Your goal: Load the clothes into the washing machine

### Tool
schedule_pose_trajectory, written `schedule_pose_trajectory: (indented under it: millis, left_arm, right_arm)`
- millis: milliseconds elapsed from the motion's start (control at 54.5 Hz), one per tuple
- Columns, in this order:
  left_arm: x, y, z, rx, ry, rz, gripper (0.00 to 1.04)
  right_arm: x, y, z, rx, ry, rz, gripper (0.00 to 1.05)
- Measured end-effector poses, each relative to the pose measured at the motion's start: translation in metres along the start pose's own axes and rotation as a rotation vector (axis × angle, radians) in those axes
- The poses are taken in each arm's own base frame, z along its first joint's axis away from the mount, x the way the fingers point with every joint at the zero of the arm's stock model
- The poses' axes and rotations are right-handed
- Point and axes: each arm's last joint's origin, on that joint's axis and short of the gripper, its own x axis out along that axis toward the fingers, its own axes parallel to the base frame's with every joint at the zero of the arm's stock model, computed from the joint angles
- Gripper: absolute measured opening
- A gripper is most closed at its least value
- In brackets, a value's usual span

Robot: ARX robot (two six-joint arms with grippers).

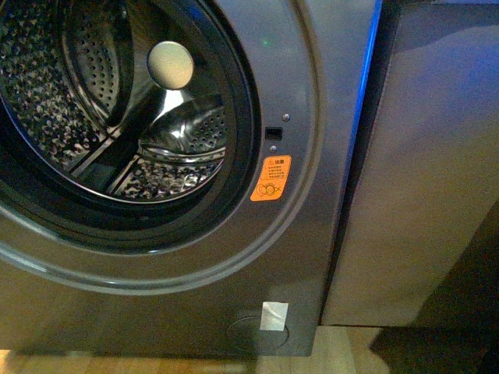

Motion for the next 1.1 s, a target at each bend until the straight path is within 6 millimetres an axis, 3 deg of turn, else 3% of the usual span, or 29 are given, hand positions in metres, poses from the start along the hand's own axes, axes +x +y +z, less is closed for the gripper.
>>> schedule_pose_trajectory:
  millis: [293,642,935,1009,1100]
  left_arm:
    - [0.0,0.0,0.0,0.0,0.0,0.0,0.98]
    - [0.0,0.0,0.0,0.0,0.0,0.0,0.98]
    - [0.0,0.0,0.0,0.0,0.0,0.0,0.98]
    - [0.0,0.0,0.0,0.0,0.0,0.0,0.98]
    - [0.0,0.0,0.0,0.0,0.0,0.0,0.98]
  right_arm:
    - [0.036,-0.009,-0.022,-0.004,0.05,-0.031,0.97]
    - [0.062,-0.029,-0.037,0.017,0.086,-0.082,0.96]
    - [0.06,-0.044,-0.045,0.024,0.066,-0.175,0.4]
    - [0.057,-0.045,-0.046,0.024,0.039,-0.205,0.23]
    - [0.048,-0.043,-0.042,0.047,-0.011,-0.231,0.09]
